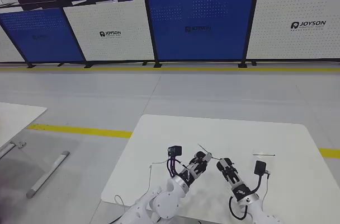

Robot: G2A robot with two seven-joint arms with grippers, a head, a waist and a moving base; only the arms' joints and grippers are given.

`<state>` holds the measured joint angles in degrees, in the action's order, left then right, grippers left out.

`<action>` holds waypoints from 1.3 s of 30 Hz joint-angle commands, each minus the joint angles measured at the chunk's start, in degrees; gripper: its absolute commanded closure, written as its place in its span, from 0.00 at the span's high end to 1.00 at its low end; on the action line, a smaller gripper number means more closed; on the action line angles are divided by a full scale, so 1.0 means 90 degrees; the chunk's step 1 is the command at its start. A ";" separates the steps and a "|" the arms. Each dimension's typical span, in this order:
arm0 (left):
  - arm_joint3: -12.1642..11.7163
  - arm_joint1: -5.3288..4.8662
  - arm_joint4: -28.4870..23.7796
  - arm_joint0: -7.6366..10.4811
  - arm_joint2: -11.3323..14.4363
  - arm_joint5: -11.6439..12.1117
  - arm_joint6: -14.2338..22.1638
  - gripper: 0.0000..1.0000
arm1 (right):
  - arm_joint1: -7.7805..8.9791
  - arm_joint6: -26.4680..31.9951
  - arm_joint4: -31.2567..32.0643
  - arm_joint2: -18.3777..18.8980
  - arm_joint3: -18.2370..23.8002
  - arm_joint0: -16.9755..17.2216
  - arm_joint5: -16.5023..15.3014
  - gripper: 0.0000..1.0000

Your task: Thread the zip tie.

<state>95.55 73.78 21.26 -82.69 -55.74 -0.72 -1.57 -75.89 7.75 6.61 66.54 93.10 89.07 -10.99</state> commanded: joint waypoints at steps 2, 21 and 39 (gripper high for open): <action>0.0000 0.0003 0.0037 0.0003 0.0021 0.0008 0.0026 0.18 | 0.0001 0.0004 0.0015 0.0003 0.0009 0.0006 0.0007 0.00; -0.0022 0.0021 0.0093 0.0028 -0.0024 -0.0065 -0.0005 0.00 | 0.0001 0.0032 0.0272 -0.0070 0.0038 -0.0010 0.0074 0.00; 0.0051 0.0019 0.0129 -0.0023 -0.0013 0.0081 0.0145 0.00 | 0.0005 0.0116 0.0241 -0.0059 0.0073 0.0002 0.0073 0.00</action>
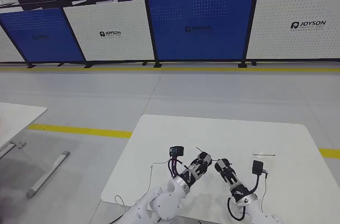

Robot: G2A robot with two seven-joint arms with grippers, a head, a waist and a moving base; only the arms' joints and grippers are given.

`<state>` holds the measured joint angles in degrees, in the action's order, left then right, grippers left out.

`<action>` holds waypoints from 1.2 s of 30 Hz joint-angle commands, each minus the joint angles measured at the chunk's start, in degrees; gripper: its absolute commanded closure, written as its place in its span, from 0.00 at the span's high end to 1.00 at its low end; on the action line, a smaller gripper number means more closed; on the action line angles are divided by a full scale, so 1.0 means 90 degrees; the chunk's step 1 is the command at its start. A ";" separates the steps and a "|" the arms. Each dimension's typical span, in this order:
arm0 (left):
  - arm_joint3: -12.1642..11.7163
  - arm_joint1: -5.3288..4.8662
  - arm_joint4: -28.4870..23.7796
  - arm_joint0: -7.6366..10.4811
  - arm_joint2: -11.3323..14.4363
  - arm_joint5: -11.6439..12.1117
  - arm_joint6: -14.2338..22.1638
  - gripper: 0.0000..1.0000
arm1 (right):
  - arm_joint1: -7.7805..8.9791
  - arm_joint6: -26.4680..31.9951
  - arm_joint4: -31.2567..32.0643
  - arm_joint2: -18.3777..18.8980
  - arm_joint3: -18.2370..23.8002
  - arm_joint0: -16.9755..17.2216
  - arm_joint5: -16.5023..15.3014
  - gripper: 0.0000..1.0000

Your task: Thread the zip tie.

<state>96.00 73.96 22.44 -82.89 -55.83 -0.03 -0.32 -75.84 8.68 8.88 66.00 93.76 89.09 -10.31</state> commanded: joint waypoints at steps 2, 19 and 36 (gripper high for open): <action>-0.0001 0.0000 -0.0006 -0.0009 -0.0018 -0.0011 -0.0022 0.00 | 0.0001 0.0055 -0.0059 0.0001 -0.0002 -0.0004 -0.0014 0.00; -0.0127 0.0058 -0.0147 0.0083 -0.0040 -0.0429 -0.0210 0.00 | 0.0010 0.0083 -0.0109 0.0036 -0.0068 0.0004 -0.0149 0.13; -0.0147 0.0080 -0.0032 0.0072 -0.0036 -0.0437 -0.0297 0.00 | 0.0007 0.0097 -0.0043 -0.0009 -0.0091 -0.0025 -0.0053 0.18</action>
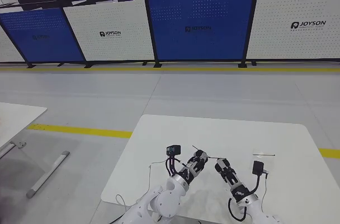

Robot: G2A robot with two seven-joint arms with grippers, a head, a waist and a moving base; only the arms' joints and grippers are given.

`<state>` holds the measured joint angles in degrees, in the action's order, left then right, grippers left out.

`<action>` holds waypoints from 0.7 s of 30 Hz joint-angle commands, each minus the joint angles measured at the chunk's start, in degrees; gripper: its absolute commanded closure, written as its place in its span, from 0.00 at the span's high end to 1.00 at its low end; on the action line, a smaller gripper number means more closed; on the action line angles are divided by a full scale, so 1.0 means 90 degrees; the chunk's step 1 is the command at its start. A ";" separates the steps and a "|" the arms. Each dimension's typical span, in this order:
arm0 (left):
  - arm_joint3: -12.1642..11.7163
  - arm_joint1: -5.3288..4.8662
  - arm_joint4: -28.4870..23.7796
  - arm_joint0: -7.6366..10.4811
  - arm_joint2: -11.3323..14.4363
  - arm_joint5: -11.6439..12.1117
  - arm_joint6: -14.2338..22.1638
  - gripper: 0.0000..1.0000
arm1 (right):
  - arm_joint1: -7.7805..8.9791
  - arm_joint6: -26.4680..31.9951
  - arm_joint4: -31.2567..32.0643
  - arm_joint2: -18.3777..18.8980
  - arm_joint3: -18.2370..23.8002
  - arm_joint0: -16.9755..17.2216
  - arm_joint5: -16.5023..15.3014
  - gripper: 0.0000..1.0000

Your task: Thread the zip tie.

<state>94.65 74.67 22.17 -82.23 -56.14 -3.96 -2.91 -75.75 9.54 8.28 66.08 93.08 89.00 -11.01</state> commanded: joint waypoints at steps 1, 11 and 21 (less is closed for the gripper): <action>0.0002 0.0003 0.0003 -0.0001 -0.0001 0.0002 -0.0013 0.00 | -0.0005 -0.0004 0.0035 -0.0032 -0.0025 -0.0025 0.0030 0.19; -0.0021 0.0015 0.0053 0.0004 0.0003 -0.0014 0.0006 0.00 | 0.0003 -0.0049 0.0069 -0.0009 0.0057 0.0022 -0.0126 0.22; 0.0016 0.0022 0.0148 -0.0025 0.0027 0.0001 0.0014 0.00 | 0.0006 -0.0119 -0.0045 0.0059 0.0120 0.0048 -0.0166 0.20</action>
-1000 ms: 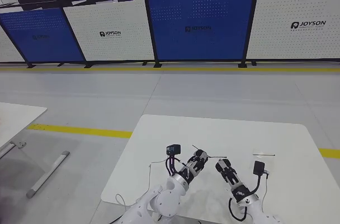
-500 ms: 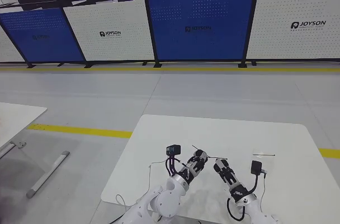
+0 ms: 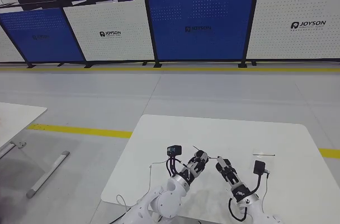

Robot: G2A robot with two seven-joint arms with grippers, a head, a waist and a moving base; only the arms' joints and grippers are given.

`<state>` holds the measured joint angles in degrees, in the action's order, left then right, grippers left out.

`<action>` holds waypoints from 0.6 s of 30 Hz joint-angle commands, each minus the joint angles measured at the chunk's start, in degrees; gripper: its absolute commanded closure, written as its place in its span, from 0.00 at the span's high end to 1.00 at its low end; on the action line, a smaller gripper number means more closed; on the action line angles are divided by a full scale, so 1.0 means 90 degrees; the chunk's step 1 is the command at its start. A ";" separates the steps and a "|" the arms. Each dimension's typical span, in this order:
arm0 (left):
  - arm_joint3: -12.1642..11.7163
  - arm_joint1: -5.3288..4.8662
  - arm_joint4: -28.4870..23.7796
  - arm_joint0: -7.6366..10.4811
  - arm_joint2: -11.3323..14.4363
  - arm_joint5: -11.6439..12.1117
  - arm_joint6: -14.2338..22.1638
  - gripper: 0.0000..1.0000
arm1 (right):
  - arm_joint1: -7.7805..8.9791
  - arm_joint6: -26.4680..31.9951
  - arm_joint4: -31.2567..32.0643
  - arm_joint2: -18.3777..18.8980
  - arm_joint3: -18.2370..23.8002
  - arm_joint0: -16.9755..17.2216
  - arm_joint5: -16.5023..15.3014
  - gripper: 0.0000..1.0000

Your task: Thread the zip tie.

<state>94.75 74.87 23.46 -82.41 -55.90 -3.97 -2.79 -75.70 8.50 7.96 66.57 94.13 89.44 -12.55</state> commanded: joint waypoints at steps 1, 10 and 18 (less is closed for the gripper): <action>0.0012 0.0001 0.0010 -0.0010 0.0000 0.0003 0.0001 0.00 | 0.0000 -0.0001 -0.0012 0.0007 0.0006 -0.0002 0.0009 0.19; 0.0035 0.0007 0.0028 -0.0033 -0.0010 0.0031 -0.0002 0.00 | -0.0004 -0.0023 0.0005 -0.0010 0.0009 -0.0020 0.0044 0.00; 0.0127 0.0003 0.0054 -0.0088 0.0010 0.0233 0.0043 0.00 | -0.0007 -0.0022 0.0021 -0.0029 0.0014 -0.0027 0.0056 0.00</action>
<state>95.82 74.90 23.88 -83.15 -55.81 -1.89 -2.46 -75.76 8.30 8.19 66.32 94.21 89.19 -12.05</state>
